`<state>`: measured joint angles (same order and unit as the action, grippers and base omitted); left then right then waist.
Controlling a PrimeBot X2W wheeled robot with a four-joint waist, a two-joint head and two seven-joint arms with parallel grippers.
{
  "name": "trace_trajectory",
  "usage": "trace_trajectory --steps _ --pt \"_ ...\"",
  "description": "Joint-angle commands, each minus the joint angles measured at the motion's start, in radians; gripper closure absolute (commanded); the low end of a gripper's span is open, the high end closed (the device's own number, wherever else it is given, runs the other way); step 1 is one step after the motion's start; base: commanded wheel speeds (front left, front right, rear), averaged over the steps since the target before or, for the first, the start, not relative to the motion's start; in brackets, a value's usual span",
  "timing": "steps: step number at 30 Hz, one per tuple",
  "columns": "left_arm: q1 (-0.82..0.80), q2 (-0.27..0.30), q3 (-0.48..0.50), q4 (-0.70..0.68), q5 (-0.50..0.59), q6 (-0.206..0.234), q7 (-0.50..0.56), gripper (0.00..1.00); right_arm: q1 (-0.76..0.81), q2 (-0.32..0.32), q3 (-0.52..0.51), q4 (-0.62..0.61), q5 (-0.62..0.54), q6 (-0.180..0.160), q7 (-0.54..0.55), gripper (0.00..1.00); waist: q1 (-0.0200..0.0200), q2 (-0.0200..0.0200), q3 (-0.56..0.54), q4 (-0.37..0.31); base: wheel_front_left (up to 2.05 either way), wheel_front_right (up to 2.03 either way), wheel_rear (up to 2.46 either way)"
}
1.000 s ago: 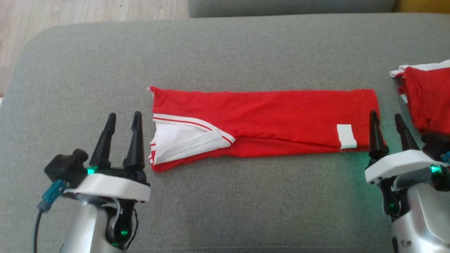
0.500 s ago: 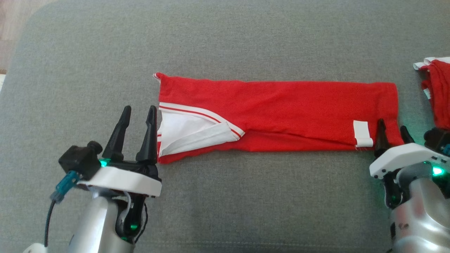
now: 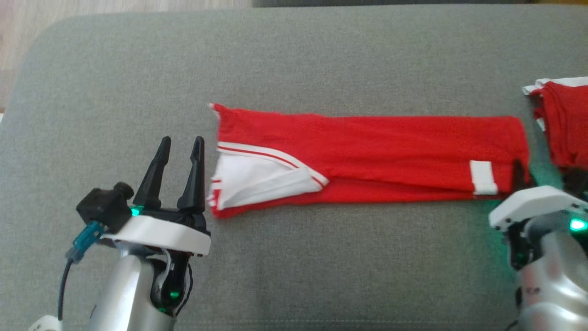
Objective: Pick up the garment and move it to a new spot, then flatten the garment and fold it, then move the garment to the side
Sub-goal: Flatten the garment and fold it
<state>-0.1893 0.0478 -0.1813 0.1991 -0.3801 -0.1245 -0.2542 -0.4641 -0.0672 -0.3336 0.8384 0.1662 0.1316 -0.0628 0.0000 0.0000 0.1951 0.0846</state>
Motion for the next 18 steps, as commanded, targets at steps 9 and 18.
trace_trajectory --steps 9,18 --pt "-0.003 0.005 0.03 -0.02 -0.012 -0.006 -0.008 0.0 -0.032 -0.047 -0.024 -0.099 -0.02 -0.001 0.003 1.0 0.0 0.0 -0.076 0.0 0.0 0.0 0.0" --pt "0.03 0.004 0.036 -0.019 -0.025 -0.006 -0.008 0.0 -0.002 0.012 0.17 -0.278 0.077 -0.001 0.088 1.0 0.0 0.0 -0.132 0.05 0.0 0.0 0.0"
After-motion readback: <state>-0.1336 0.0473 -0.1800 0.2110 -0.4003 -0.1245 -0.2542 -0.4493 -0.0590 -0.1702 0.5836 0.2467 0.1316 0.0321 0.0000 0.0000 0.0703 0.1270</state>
